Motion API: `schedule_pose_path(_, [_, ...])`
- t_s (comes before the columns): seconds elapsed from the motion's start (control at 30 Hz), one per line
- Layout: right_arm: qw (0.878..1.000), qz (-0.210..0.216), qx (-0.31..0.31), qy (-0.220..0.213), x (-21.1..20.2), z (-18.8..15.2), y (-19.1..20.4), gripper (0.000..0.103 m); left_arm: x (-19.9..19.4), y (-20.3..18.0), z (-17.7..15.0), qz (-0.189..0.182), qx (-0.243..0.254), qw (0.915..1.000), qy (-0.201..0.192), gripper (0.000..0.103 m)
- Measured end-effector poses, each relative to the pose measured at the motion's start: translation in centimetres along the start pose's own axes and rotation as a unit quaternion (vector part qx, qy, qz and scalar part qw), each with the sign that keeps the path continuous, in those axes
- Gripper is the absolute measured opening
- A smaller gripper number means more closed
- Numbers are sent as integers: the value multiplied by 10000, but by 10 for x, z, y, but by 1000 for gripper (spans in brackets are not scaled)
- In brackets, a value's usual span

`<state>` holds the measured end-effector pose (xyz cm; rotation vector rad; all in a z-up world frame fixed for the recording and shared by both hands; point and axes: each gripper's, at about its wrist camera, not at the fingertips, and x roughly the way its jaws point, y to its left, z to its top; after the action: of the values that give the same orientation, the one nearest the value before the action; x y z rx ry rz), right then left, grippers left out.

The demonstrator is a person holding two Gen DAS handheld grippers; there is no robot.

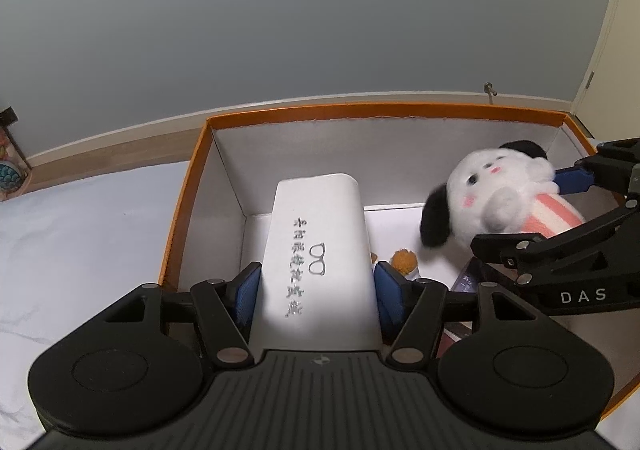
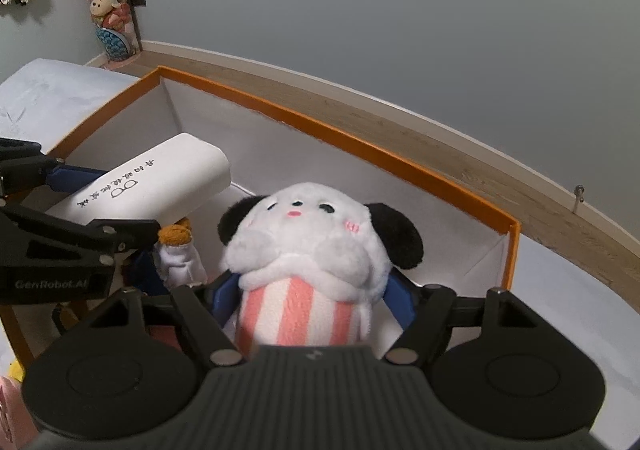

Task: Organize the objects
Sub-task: 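Lower and release glasses box in box while right tool releases plush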

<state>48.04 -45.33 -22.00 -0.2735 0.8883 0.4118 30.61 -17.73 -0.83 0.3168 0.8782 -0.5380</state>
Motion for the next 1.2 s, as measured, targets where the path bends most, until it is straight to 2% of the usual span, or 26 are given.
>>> schedule_pose_path(0.17, [9998, -29, 158, -88, -2, 2, -3, 82, -3, 8, 4, 21, -88, 10000, -25, 75])
schedule_pose_path(0.77, [9996, -38, 207, -202, -17, -7, -3, 83, -7, 18, -2, 135, -69, 9997, -199, 75])
schedule_pose_path(0.83, [9996, -28, 198, -211, -25, -15, -10, 83, -10, 17, -2, 152, -59, 9996, -217, 75])
schedule_pose_path(1.2, [9991, -47, 136, -401, -60, -13, -5, 83, -29, 12, 6, 194, -20, 9990, -414, 74])
